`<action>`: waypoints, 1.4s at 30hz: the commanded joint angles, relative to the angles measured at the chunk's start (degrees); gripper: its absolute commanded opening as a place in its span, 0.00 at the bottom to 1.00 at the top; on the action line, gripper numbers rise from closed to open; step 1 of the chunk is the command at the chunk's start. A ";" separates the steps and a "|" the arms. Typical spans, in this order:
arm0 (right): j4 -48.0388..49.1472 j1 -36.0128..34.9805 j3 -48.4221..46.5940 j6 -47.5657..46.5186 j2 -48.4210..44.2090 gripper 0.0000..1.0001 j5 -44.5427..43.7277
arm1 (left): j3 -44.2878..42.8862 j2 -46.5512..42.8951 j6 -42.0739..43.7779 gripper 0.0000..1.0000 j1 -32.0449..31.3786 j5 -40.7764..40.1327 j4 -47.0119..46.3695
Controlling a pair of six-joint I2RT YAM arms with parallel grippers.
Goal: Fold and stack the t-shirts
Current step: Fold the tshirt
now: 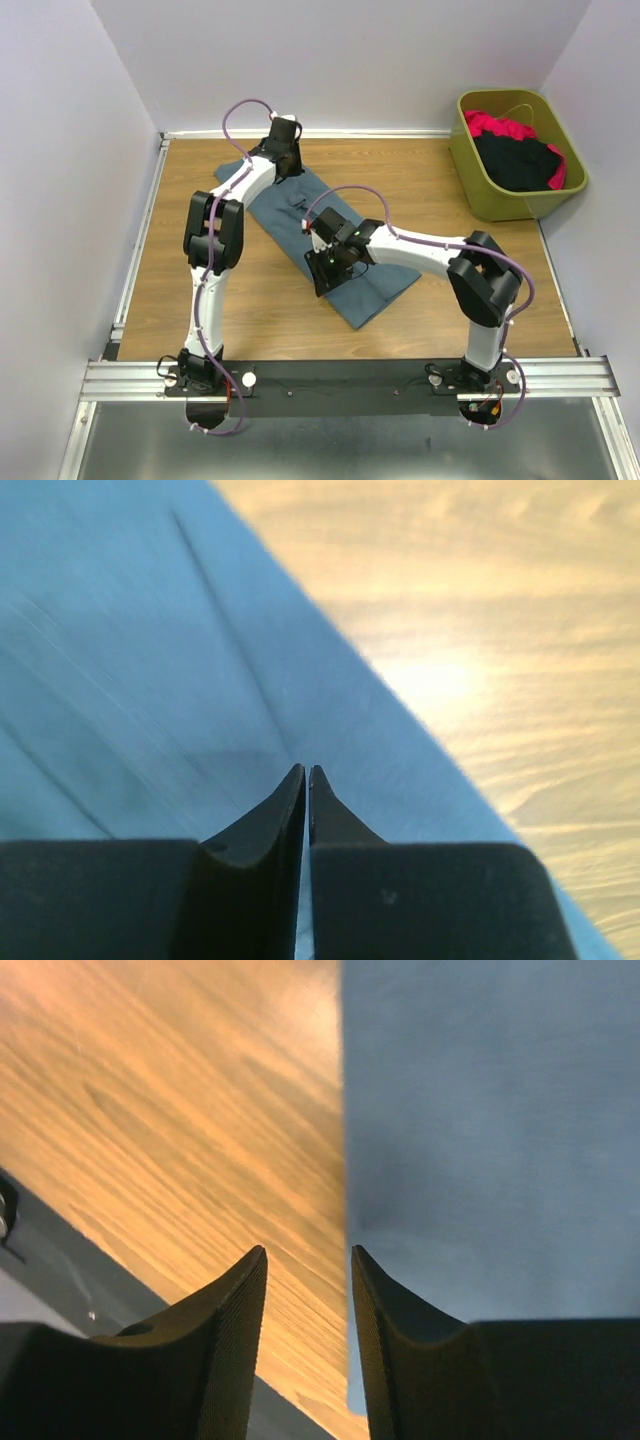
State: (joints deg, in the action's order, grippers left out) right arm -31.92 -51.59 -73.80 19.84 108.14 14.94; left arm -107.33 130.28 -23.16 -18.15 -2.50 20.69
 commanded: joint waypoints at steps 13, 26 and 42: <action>-6.13 6.94 -0.03 -5.86 -7.77 0.59 -18.28 | 13.20 -20.15 -2.33 0.15 3.74 -8.31 -0.38; -5.52 7.03 6.82 -5.51 -4.25 0.59 -17.85 | 17.07 -11.37 -2.07 0.15 6.20 -6.72 -2.84; -4.64 -0.26 -0.46 -1.03 6.11 0.59 2.19 | -1.99 5.07 3.03 0.15 7.08 -4.88 5.85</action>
State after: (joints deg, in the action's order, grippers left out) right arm -36.93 -49.23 -71.81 16.82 108.07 7.20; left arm -104.36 131.90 -22.48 -11.35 -8.05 22.35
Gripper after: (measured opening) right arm 0.588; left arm 0.146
